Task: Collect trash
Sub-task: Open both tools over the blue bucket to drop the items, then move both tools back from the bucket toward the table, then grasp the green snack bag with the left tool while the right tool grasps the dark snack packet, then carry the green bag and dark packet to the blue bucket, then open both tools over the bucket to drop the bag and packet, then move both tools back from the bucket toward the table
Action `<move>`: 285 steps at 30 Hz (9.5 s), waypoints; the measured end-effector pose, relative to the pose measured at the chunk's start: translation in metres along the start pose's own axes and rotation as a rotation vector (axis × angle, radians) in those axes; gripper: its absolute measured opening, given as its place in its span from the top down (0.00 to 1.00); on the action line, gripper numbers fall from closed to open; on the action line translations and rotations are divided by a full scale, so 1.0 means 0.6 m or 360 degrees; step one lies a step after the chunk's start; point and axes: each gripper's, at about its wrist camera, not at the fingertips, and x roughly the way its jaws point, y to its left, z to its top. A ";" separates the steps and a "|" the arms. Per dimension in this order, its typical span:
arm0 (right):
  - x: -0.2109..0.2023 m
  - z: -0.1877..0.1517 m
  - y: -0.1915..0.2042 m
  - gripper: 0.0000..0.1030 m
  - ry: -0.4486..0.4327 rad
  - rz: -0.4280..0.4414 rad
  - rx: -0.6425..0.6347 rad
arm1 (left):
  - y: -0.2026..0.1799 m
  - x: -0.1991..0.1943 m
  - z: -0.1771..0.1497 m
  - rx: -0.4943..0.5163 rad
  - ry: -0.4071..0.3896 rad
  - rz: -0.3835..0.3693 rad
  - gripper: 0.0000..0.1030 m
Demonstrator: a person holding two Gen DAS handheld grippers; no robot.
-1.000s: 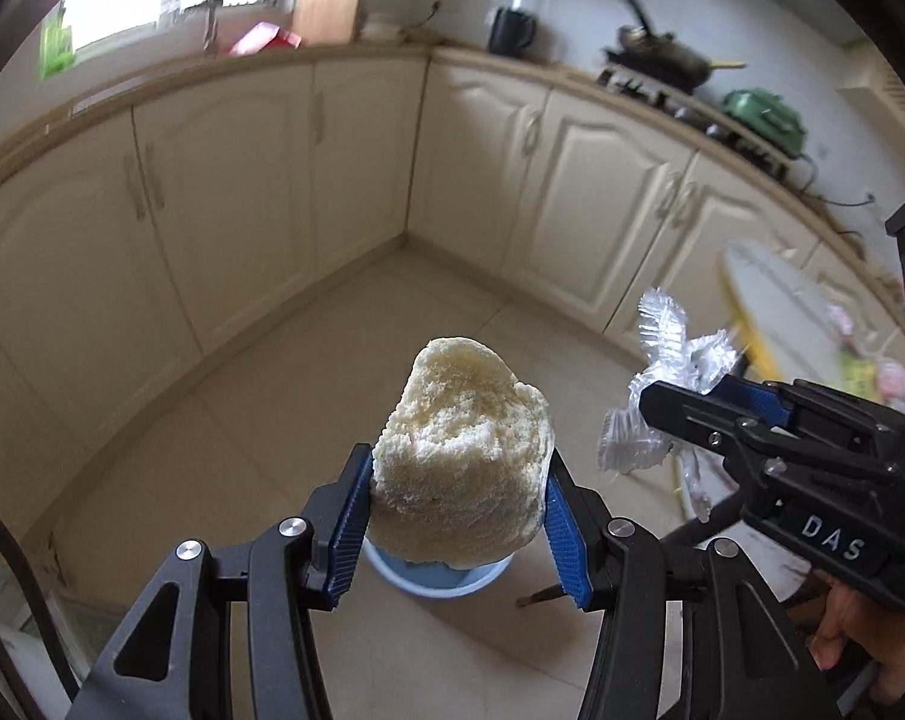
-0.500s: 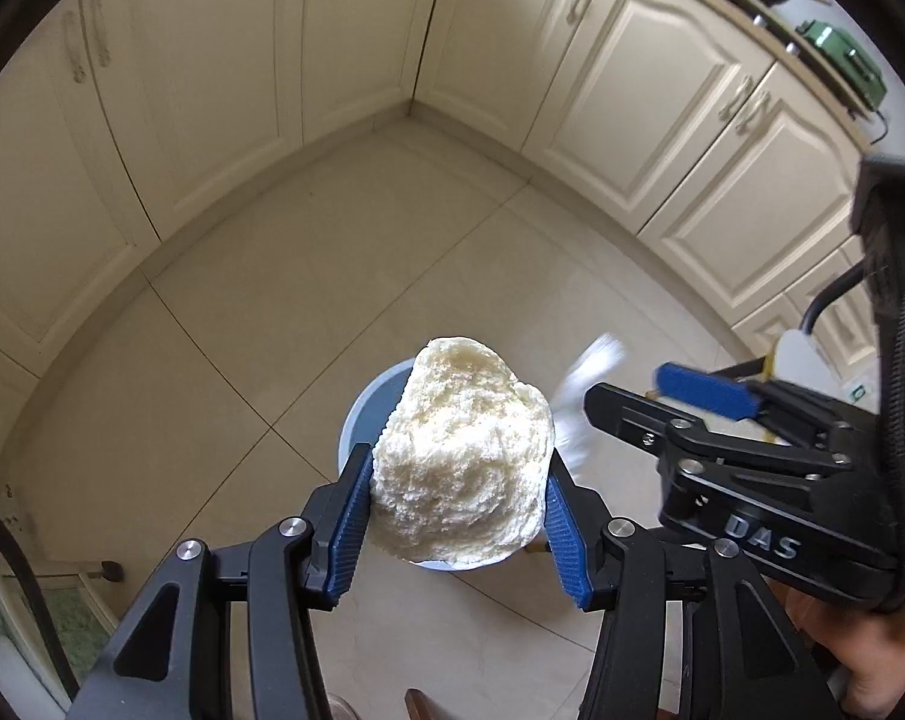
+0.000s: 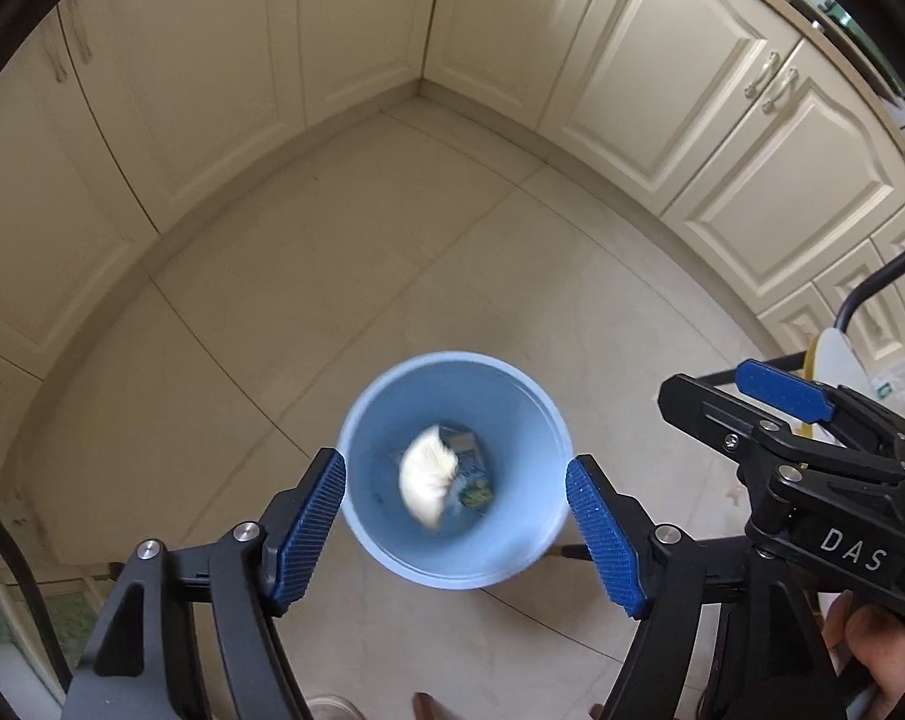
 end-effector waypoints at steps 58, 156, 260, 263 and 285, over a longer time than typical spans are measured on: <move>-1.093 -0.524 -0.018 0.00 -0.1690 -0.0580 0.0110 | -0.333 -0.668 -0.645 0.0437 -0.1724 -0.0123 0.01; -0.834 -0.368 -0.334 0.89 -0.1147 -0.0181 0.0334 | -0.400 -0.440 -0.157 0.0513 -0.0744 -0.0524 0.81; -1.093 -0.513 0.037 0.00 -0.1771 -0.0560 0.0042 | -0.306 -0.667 -0.720 0.0309 -0.1817 -0.0059 0.01; -1.086 -0.510 0.015 0.00 -0.1753 -0.0570 0.0081 | -0.319 -0.659 -0.695 0.0318 -0.1804 -0.0050 0.01; -0.873 -0.454 -0.371 0.00 -0.1148 -0.0687 0.0639 | -0.627 -0.422 -0.340 0.0717 -0.0927 -0.0148 0.01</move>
